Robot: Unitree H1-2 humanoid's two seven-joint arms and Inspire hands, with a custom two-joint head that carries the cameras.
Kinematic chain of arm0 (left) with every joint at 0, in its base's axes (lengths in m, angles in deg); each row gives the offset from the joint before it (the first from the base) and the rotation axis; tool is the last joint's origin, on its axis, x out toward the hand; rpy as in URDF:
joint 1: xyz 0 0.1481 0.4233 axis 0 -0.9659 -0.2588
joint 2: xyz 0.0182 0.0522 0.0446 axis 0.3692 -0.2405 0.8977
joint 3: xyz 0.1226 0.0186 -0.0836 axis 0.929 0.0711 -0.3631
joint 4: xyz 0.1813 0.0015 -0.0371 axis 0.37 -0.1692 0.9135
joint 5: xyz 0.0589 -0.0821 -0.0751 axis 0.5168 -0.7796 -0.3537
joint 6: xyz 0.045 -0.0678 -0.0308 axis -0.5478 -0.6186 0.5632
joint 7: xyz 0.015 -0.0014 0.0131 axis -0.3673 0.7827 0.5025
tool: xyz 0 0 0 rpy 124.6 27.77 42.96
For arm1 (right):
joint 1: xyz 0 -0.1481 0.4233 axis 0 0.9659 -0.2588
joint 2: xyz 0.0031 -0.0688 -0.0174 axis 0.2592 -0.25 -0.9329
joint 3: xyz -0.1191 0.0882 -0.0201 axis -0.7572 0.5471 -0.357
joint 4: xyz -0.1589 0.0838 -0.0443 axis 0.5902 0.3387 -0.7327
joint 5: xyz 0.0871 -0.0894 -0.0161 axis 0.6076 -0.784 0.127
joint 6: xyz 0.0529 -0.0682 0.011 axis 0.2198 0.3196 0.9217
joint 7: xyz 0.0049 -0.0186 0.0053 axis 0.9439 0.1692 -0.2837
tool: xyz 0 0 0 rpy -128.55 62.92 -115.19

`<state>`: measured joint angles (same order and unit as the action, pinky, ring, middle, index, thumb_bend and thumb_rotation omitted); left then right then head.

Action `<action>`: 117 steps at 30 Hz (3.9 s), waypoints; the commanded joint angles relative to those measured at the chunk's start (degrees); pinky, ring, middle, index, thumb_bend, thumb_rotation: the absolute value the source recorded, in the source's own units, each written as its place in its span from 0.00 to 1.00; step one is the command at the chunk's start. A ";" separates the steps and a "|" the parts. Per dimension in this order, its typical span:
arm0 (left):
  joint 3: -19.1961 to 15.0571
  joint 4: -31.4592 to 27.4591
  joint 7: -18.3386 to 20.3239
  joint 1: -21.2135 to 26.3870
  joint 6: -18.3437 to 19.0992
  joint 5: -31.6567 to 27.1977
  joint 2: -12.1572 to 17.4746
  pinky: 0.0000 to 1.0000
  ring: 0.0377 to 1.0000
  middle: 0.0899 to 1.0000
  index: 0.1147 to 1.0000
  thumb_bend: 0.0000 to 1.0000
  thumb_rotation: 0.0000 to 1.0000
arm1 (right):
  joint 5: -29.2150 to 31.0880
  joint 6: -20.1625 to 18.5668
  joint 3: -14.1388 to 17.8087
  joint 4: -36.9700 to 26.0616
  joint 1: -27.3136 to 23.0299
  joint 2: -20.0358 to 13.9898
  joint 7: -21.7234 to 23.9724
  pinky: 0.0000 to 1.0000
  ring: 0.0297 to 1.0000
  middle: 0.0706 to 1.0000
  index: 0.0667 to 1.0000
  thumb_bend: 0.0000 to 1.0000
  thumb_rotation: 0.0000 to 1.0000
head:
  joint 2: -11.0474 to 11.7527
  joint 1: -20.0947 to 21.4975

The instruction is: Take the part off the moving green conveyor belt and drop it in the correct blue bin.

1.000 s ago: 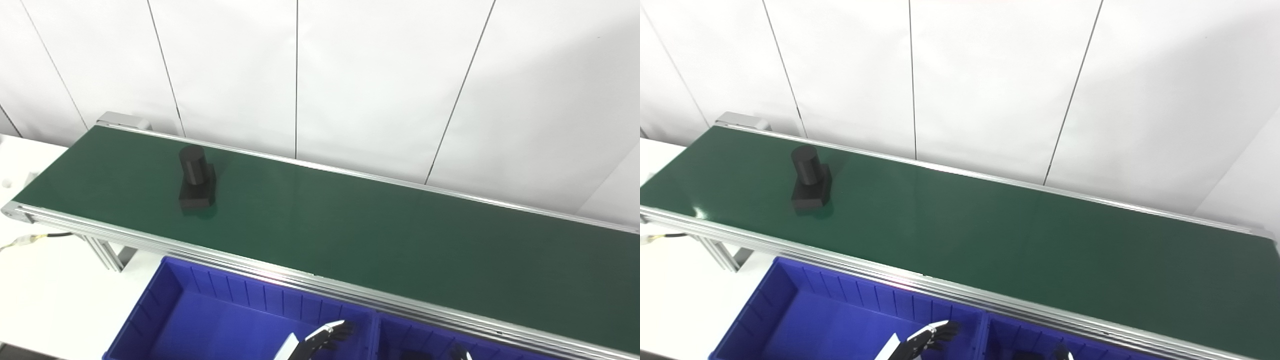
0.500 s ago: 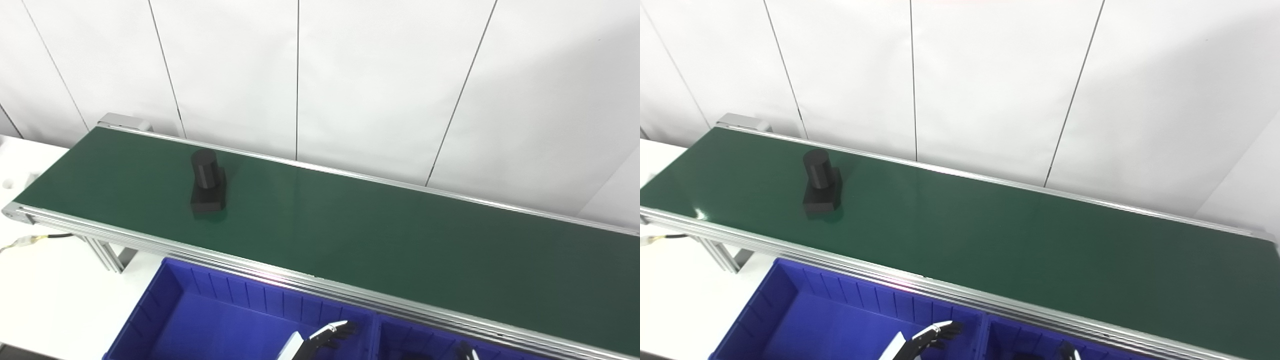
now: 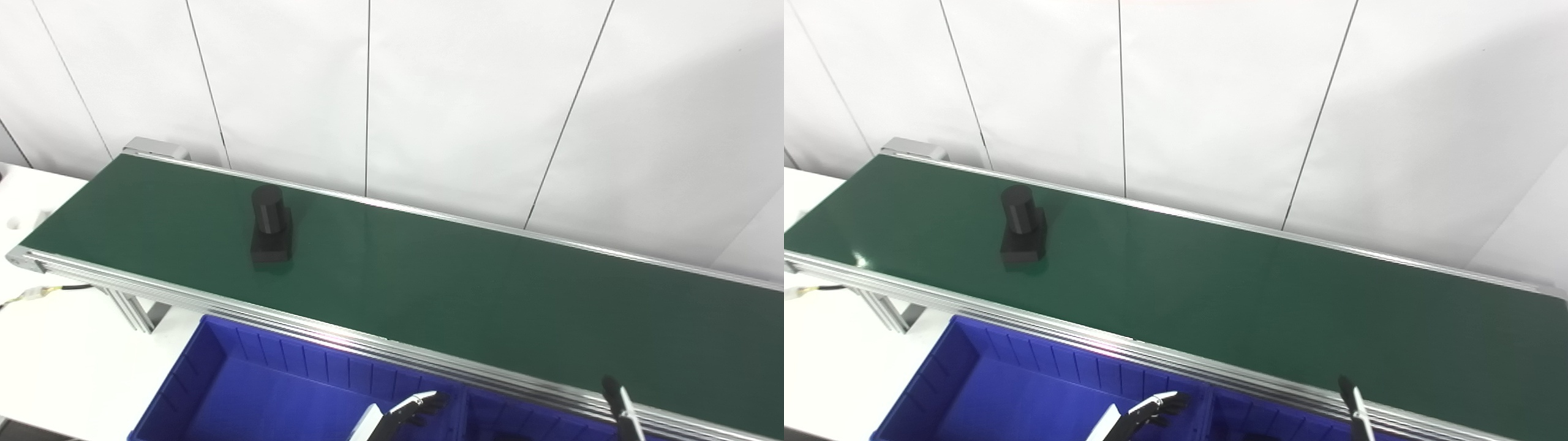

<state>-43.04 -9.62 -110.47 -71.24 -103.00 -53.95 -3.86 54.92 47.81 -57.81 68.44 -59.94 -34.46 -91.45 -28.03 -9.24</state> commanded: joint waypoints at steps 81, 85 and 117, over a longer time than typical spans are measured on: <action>-7.57 -3.71 7.40 -0.64 -1.82 -7.71 3.01 0.76 0.80 0.82 0.80 0.72 0.63 | -22.65 -25.89 -8.68 10.94 -44.68 9.68 12.09 0.77 0.87 0.92 0.94 0.83 0.69 | -0.65 27.66; -7.58 -4.08 7.22 -1.08 -1.82 -6.58 2.93 0.75 0.80 0.81 0.79 0.73 0.66 | -23.96 -25.93 -9.52 14.14 -46.78 9.15 11.69 0.75 0.85 0.92 0.94 0.84 0.70 | -0.42 26.68; 2.32 -1.26 -0.56 2.06 -1.82 -3.10 1.17 0.68 0.74 0.76 0.75 0.82 0.60 | -25.07 -24.00 -13.95 40.18 -60.71 10.87 8.49 0.83 0.89 0.92 0.95 0.90 0.67 | 0.83 11.40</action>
<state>-40.97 -10.33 -109.75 -70.32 -103.00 -58.32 -2.37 30.34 21.85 -71.72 109.55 -116.91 -24.08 -81.25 -27.16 2.20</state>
